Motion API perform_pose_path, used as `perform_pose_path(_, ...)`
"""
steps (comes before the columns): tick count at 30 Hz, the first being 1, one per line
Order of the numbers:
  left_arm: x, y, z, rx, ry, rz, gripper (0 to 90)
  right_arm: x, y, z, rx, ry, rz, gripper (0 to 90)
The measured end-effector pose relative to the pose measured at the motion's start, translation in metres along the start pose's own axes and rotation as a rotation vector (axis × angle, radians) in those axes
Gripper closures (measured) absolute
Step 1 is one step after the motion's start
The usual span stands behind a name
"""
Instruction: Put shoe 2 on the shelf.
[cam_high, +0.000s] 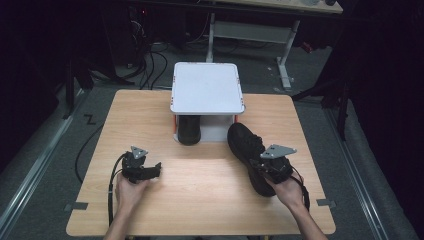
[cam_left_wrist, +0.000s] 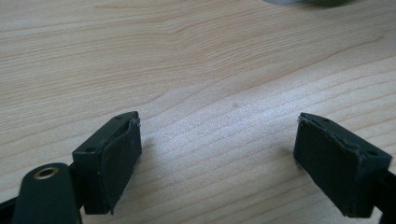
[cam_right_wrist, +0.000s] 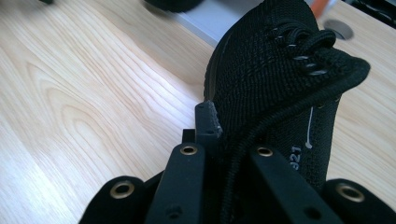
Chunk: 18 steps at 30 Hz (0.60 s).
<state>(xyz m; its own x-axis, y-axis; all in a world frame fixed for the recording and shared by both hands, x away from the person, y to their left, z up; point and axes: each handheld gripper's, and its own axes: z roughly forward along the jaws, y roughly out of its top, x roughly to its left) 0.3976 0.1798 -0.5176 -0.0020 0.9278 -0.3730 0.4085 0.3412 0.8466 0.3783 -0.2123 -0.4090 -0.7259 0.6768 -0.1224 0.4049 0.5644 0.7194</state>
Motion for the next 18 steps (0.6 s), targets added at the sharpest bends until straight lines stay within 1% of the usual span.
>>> perform_pose_path(1,-0.001,0.001,0.001,0.012,0.009,0.008,15.8,0.002,0.003,0.001,0.001,0.004,-0.001,88.4)
perform_pose_path(2,-0.002,0.002,0.002,0.013,0.018,0.010,15.8,0.005,0.006,0.003,-0.003,0.009,-0.011,88.4)
perform_pose_path(3,-0.004,0.004,0.002,0.018,0.020,0.020,15.8,0.006,0.008,0.004,-0.005,0.012,-0.014,88.4)
perform_pose_path(5,-0.007,0.008,0.001,0.003,0.008,0.018,15.7,0.010,0.014,0.008,-0.007,0.016,-0.022,88.4)
perform_pose_path(6,-0.009,0.011,0.001,-0.002,0.002,0.008,16.0,0.012,0.017,0.009,-0.003,0.019,-0.022,88.4)
perform_pose_path(10,-0.016,0.018,0.003,0.001,-0.017,0.007,15.4,0.016,0.028,0.017,0.001,0.024,-0.028,88.4)
perform_pose_path(11,-0.017,0.019,0.003,0.000,-0.026,0.012,15.6,0.017,0.030,0.019,0.002,0.026,-0.026,88.4)
perform_pose_path(12,-0.020,0.021,0.004,0.012,-0.031,0.022,15.2,0.018,0.034,0.022,-0.001,0.029,-0.018,88.3)
perform_pose_path(14,-0.025,0.024,0.005,0.040,-0.029,0.066,15.0,0.018,0.035,0.023,-0.002,0.032,-0.020,88.3)
perform_pose_path(15,-0.028,0.027,0.005,0.047,-0.034,0.074,14.8,0.018,0.037,0.024,0.000,0.032,-0.016,88.3)
perform_pose_path(18,-0.036,0.040,0.002,0.027,-0.061,0.056,14.7,0.019,0.040,0.029,0.000,0.029,-0.012,88.3)
